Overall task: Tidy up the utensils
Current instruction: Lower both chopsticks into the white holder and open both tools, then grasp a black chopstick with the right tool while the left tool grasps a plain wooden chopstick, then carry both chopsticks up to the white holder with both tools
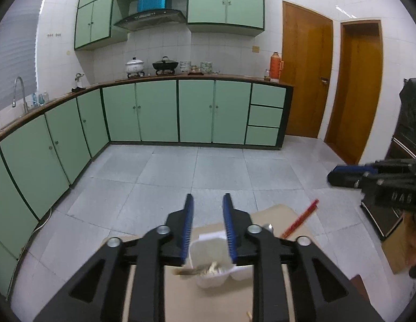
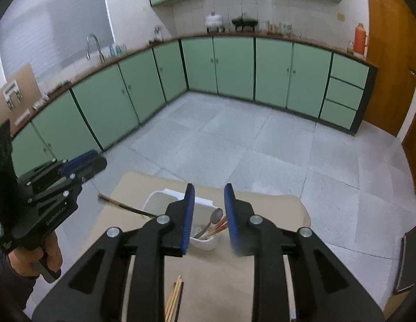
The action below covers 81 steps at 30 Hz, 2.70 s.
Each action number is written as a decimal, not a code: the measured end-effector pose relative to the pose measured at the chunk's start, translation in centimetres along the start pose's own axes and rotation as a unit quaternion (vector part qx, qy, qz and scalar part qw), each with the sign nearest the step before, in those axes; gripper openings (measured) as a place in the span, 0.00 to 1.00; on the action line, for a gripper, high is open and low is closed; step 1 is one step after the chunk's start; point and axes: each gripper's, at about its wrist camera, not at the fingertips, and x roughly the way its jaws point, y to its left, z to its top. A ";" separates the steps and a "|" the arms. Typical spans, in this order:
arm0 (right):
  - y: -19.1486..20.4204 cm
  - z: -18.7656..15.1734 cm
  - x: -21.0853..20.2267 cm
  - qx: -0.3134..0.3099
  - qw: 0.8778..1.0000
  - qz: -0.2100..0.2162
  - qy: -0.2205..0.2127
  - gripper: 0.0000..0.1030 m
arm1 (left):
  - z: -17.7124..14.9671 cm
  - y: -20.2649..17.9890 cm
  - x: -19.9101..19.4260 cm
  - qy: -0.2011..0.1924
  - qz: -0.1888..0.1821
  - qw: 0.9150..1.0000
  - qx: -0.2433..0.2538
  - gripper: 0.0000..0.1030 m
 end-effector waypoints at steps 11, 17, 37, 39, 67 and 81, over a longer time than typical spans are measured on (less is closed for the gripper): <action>0.8 -22.7 -6.0 0.002 0.999 -0.016 -0.040 0.33 | -14.1 -1.5 -11.7 -0.006 0.031 0.999 0.006 0.71; 4.4 -35.9 -4.5 -0.005 1.000 -0.023 0.012 0.33 | -24.4 -4.5 -14.0 0.025 0.021 0.999 -0.020 0.75; 4.4 -40.1 -1.6 0.016 0.999 -0.024 0.030 0.05 | -33.5 -9.2 -13.8 0.064 0.004 0.997 -0.049 0.73; 3.6 -40.2 -1.8 0.031 0.999 -0.029 0.029 0.05 | -33.8 -10.4 -13.1 0.067 -0.006 0.997 -0.040 0.71; 3.4 -40.5 -1.5 0.035 0.998 -0.036 0.026 0.06 | -36.0 -10.5 -9.0 0.090 0.038 0.993 -0.070 0.06; 5.1 -41.0 -1.8 0.017 0.999 -0.032 0.025 0.10 | -36.9 -9.8 -10.0 0.095 0.064 0.992 -0.057 0.26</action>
